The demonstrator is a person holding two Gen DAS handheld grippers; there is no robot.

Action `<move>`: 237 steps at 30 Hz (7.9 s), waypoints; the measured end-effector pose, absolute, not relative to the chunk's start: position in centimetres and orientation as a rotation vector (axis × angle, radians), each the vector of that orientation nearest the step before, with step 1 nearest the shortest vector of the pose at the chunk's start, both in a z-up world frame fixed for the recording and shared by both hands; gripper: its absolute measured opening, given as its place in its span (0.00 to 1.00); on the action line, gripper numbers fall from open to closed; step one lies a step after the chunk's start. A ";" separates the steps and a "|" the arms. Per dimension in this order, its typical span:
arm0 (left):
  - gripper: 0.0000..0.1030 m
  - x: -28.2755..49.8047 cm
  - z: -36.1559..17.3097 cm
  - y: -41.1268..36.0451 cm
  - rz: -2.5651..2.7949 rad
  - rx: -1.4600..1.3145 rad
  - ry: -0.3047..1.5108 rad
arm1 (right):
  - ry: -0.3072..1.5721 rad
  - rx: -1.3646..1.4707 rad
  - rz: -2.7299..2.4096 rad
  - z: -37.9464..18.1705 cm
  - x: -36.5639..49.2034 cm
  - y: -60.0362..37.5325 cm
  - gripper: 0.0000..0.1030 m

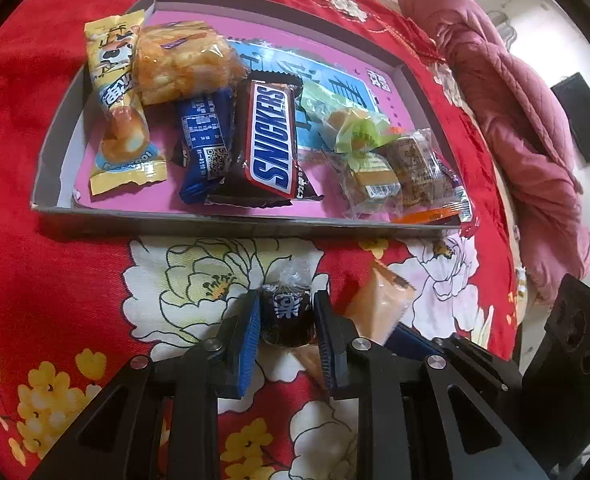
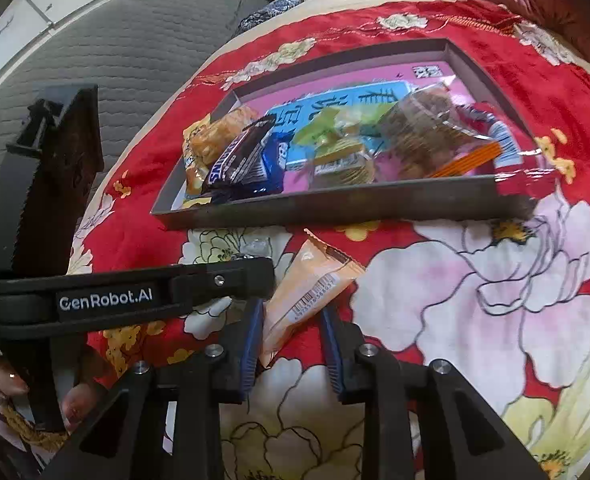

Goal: Organize snacks

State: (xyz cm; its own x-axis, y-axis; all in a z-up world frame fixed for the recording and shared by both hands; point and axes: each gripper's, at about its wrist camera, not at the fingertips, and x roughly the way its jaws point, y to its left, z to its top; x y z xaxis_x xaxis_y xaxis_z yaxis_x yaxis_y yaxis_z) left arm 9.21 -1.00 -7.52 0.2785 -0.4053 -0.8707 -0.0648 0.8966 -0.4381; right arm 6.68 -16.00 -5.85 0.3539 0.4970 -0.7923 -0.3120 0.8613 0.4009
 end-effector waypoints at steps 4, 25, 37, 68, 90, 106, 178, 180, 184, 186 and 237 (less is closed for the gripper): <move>0.26 9.0 -7.2 -0.8 -0.234 -0.431 1.272 | 1.064 0.179 0.521 -5.2 6.6 -16.4 0.26; 0.26 7.8 -2.0 2.0 -0.205 -0.427 1.146 | 0.872 0.196 0.586 -1.6 6.0 -16.8 0.24; 0.26 9.7 -0.5 4.9 -0.119 -0.440 1.067 | 0.825 0.162 0.531 -0.9 8.4 -17.4 0.21; 0.26 12.8 -2.7 5.1 -0.062 -0.372 1.063 | 0.737 0.102 0.590 -0.4 8.8 -16.7 0.18; 0.26 13.1 -3.3 4.2 -0.034 -0.309 1.069 | 0.765 0.068 0.438 -2.8 13.5 -16.9 0.18; 0.36 12.6 -2.5 4.3 -0.007 -0.292 1.058 | 0.775 0.117 0.382 -2.8 13.7 -18.4 0.20; 0.70 1.5 1.1 0.4 0.055 -0.163 1.082 | 0.824 0.040 0.223 2.1 1.6 -19.6 0.91; 0.70 1.5 1.0 0.5 0.055 -0.169 1.088 | 0.823 0.033 0.227 2.1 1.6 -19.5 0.91; 0.70 1.5 0.9 0.5 0.055 -0.169 1.087 | 0.820 0.031 0.229 2.2 1.5 -19.4 0.91; 0.70 1.5 1.0 0.5 0.052 -0.171 1.083 | 0.822 0.031 0.229 2.1 1.5 -19.4 0.91; 0.70 1.5 0.4 0.4 0.070 -0.155 1.120 | 0.818 0.026 0.233 2.2 1.4 -19.5 0.93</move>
State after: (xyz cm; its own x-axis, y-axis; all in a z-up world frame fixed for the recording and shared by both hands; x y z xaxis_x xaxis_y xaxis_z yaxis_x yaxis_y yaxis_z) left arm 1.54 0.45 0.37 0.4350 -0.0218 -0.9002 -0.1338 0.9870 -0.0886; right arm 1.39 -19.52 2.22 0.6595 0.2163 -0.7200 -0.1962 0.9740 0.1129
